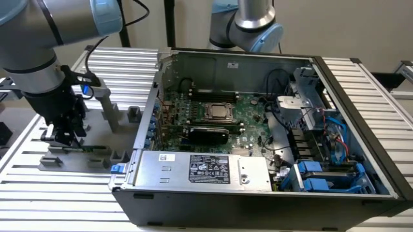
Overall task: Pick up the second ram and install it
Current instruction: 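Pick up the second ram and move it above second insertion slot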
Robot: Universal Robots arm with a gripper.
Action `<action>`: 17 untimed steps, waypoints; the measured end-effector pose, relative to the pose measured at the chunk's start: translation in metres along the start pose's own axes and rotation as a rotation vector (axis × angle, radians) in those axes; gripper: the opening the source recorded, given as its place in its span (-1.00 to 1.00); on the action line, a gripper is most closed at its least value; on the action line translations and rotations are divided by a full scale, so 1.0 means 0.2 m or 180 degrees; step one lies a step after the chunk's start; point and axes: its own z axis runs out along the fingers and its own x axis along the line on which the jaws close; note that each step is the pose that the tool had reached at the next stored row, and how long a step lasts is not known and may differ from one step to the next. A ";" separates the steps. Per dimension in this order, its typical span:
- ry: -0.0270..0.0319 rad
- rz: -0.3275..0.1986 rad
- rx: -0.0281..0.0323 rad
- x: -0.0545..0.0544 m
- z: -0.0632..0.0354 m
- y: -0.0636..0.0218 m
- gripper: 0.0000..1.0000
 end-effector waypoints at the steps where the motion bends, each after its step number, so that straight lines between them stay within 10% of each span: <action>1: 0.0000 0.0000 0.0001 0.00 0.008 0.000 1.00; 17: 0.0000 0.0008 0.0003 0.01 0.060 0.007 1.00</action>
